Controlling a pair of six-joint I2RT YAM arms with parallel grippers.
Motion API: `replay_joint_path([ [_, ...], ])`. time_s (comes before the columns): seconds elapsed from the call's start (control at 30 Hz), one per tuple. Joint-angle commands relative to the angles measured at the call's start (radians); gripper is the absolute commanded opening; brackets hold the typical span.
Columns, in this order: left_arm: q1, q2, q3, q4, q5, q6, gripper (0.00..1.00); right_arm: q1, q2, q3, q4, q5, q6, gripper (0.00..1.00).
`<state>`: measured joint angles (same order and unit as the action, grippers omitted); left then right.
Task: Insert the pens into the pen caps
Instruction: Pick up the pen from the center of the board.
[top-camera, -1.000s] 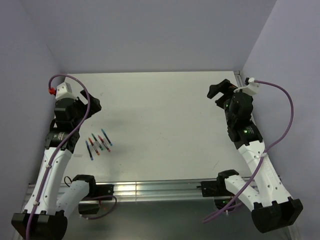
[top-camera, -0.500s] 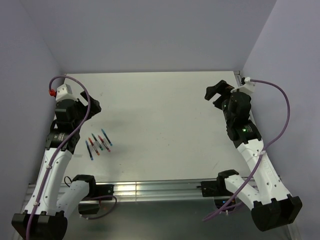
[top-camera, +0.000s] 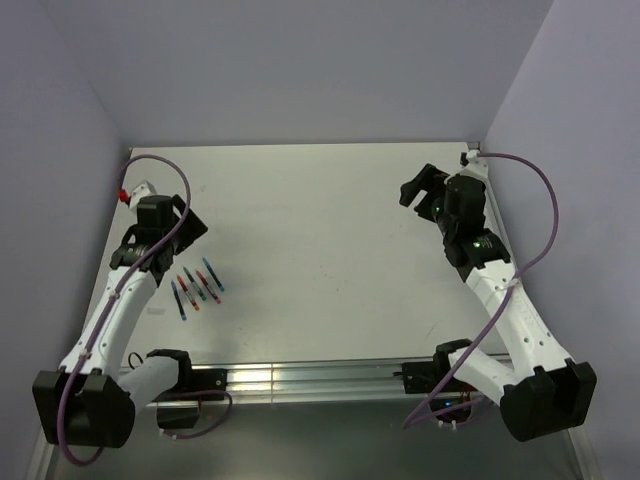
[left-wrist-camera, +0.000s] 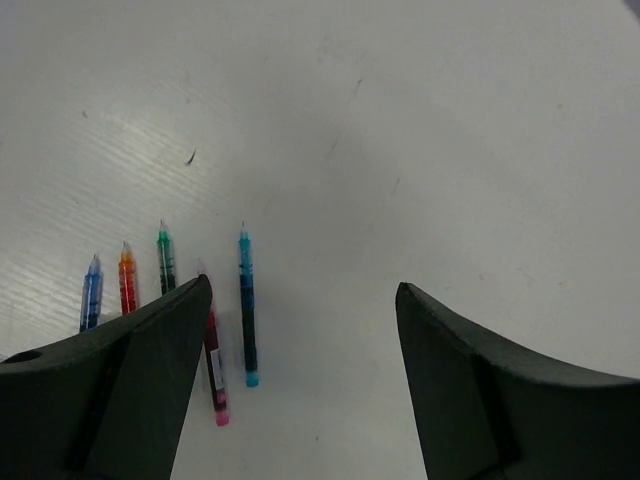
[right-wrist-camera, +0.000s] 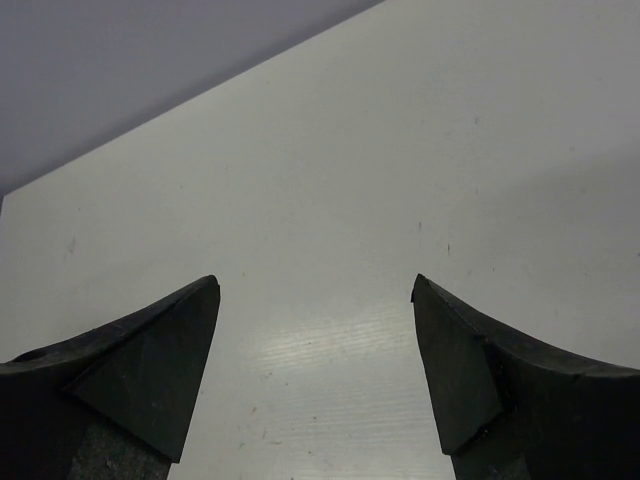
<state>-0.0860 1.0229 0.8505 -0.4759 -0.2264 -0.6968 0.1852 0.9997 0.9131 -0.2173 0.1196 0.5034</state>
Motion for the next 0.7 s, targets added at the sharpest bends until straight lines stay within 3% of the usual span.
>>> replay_joint_path([
  [0.0, 0.000, 0.094, -0.005, 0.026, -0.017, -0.072, 0.79, -0.004, 0.037, 0.003, 0.036, -0.047, -0.012, 0.85],
  [0.27, 0.000, 0.331, 0.070, 0.007, -0.021, -0.089, 0.68, -0.006, 0.082, 0.013, 0.006, -0.032, -0.028, 0.82],
  [0.67, -0.038, 0.453, 0.064, 0.020, -0.044, -0.101, 0.56, -0.012, 0.066, -0.017, 0.009, -0.017, -0.040, 0.79],
])
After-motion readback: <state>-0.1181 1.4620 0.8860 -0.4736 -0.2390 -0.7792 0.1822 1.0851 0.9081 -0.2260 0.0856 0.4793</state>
